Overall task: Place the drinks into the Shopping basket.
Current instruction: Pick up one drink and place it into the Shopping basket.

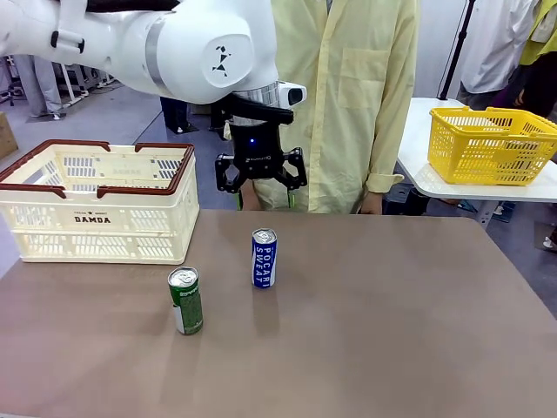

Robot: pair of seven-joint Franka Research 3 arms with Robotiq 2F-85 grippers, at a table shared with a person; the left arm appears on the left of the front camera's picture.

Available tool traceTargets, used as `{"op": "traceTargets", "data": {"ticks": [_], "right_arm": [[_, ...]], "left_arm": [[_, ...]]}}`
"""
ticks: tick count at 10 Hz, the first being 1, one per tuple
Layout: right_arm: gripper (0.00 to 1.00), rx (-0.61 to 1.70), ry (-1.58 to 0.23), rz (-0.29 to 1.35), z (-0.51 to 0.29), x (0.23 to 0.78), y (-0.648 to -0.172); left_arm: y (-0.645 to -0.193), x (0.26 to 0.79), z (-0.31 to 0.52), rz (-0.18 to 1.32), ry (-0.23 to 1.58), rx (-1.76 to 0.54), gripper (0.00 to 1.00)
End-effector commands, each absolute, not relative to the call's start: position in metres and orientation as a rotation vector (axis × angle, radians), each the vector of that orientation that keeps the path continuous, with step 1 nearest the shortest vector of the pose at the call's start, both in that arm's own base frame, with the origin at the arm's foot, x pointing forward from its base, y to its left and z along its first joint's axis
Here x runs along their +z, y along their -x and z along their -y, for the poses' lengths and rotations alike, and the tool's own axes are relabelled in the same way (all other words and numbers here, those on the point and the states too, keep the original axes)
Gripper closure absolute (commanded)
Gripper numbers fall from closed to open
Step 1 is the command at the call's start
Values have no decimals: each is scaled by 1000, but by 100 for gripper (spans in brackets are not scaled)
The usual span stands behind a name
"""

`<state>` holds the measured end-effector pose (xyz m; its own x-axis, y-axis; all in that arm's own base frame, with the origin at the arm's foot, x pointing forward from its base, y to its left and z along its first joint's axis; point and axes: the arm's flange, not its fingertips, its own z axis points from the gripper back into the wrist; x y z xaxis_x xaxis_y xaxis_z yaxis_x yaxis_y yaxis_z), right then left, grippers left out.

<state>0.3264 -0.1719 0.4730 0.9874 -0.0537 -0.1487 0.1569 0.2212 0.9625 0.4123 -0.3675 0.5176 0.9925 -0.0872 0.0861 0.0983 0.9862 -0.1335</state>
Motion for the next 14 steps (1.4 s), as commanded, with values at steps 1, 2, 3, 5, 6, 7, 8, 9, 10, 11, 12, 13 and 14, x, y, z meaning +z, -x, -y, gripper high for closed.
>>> {"op": "traceTargets", "data": {"ticks": [1, 2, 3, 5, 6, 7, 8, 9, 10, 11, 12, 13, 14], "right_arm": [[0, -139, -1335, -96, 173, 476, -324], [0, -139, -1335, -96, 173, 476, -324], [0, -139, -1335, -96, 173, 476, -324], [0, -139, -1335, -96, 173, 476, -324], [0, -139, -1335, -96, 173, 476, -324], [0, -139, -1335, -96, 173, 476, -324], [0, -139, -1335, -96, 173, 476, -324], [0, -139, -1335, -96, 173, 476, -324], [0, -139, -1335, -96, 173, 476, -324], [0, -139, -1335, -96, 173, 476, -324], [0, -139, -1335, -96, 173, 476, -324], [0, -139, -1335, -96, 173, 476, -324], [0, -139, -1335, -96, 173, 476, -324]], "left_arm": [[-414, 515, 369, 101, 135, -118, 0], [-412, 518, 368, 80, 138, -93, 0], [-429, 507, 374, 67, 129, -43, 0], [-447, 481, 381, 35, 109, 62, 0], [-450, 469, 383, 35, 106, 98, 0], [-455, 455, 383, 48, 109, 143, 0], [-461, 440, 381, 46, 85, 168, 0], [-466, 426, 378, 24, 66, 177, 0], [-468, 413, 375, -3, 37, 181, 0], [-469, 399, 371, -31, 23, 190, 0], [-469, 392, 369, -20, 24, 192, 0], [-468, 385, 369, -28, 37, 180, 0], [-468, 379, 370, -42, 37, 167, 0]]}}
